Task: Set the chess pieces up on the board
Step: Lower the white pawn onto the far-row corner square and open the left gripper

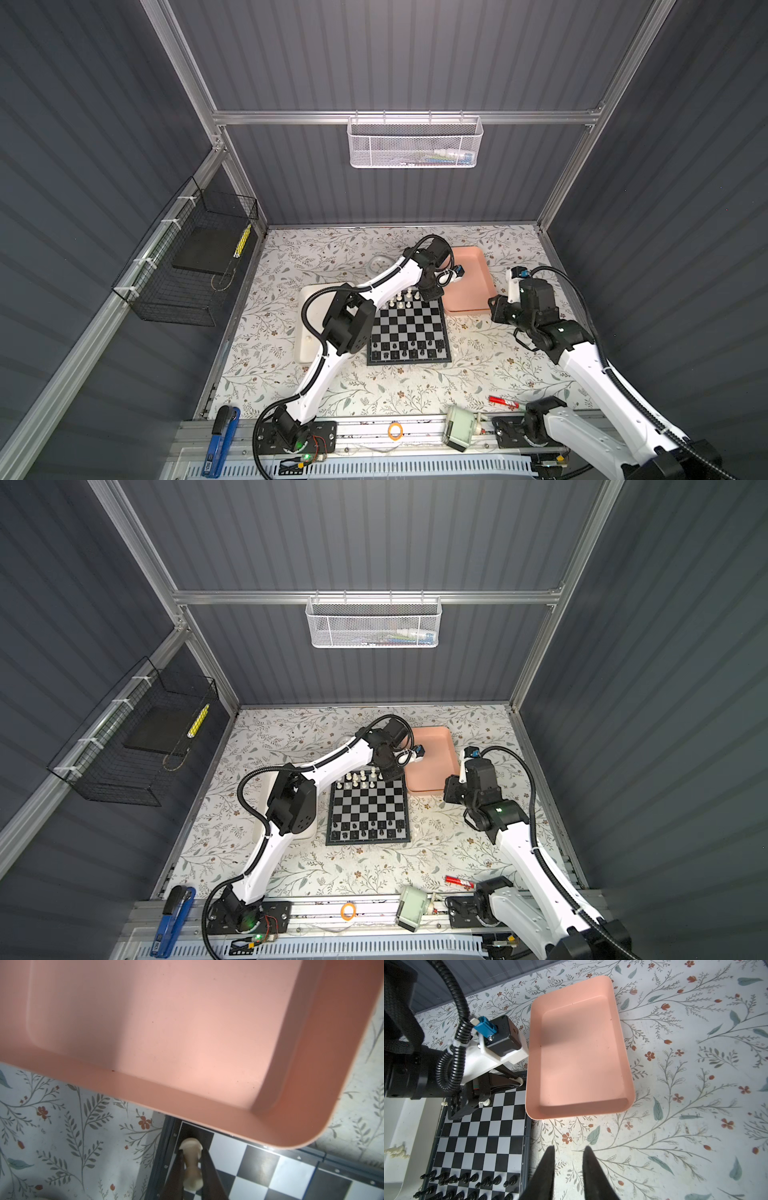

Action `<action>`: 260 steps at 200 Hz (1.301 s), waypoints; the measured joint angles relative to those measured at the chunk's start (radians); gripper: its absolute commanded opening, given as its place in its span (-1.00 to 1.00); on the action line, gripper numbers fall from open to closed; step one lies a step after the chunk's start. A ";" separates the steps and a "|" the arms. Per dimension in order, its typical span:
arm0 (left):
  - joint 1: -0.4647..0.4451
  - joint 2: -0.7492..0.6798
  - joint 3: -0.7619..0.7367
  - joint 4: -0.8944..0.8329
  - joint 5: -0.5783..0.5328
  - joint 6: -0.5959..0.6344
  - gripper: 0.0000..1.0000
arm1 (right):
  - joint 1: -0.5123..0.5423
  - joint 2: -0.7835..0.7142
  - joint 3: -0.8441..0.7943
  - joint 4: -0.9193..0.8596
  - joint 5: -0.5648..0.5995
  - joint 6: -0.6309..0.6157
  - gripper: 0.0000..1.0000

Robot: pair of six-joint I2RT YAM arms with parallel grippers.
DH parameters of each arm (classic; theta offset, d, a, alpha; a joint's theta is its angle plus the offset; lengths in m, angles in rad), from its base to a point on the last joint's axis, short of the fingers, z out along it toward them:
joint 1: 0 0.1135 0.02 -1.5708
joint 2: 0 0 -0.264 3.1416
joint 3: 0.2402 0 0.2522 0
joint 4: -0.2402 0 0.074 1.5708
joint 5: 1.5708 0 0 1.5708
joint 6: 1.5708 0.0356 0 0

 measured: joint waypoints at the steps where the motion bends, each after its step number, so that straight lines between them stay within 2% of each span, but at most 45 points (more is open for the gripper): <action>1: 0.000 0.000 0.000 0.000 0.000 0.000 -0.71 | 0.000 0.000 0.000 0.000 0.000 0.000 -0.46; 260: -0.006 0.004 0.000 0.007 -0.008 0.000 -0.59 | -0.005 0.003 -0.006 0.002 0.000 -0.002 -0.46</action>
